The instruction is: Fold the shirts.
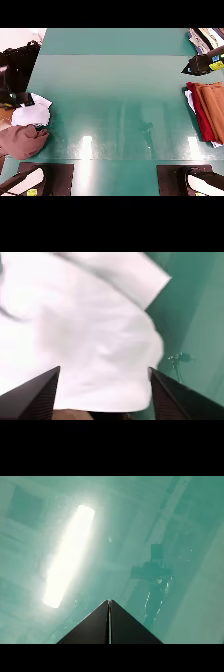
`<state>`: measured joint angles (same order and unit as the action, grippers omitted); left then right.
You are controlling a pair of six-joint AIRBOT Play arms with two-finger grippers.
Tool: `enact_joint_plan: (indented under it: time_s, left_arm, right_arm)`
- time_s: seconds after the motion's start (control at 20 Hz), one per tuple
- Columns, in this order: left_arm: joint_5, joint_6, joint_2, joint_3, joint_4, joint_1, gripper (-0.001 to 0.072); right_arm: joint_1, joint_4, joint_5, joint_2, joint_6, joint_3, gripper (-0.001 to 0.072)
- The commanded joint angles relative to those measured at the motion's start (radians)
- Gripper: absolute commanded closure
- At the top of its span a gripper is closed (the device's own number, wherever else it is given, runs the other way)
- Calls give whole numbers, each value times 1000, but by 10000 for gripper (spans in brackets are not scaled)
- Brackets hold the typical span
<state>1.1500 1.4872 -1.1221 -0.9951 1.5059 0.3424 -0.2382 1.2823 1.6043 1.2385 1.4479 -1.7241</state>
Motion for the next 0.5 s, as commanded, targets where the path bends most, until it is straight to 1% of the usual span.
enact_joint_plan:
  time_s: [0.0,0.15,0.2,0.25,0.3,0.35,0.45]
  left_arm:
    - [-150,8,-13,179,14,44,62]
    - [-163,9,-48,196,14,44,64]
    - [-164,18,-48,195,14,44,160]
    - [-163,29,-48,195,13,44,445]
    - [-161,32,-48,195,10,44,664]
    - [-151,32,-46,194,5,44,682]
    - [-99,33,-44,159,-9,43,683]
  right_arm:
    - [-1,0,-2,0,3,0,697]
    - [-1,0,0,0,3,0,697]
    - [-1,0,0,0,3,0,697]
    - [-1,0,0,0,3,0,697]
    - [-1,0,0,0,3,0,697]
    - [-1,0,0,0,3,0,697]
    - [-1,0,0,0,3,0,697]
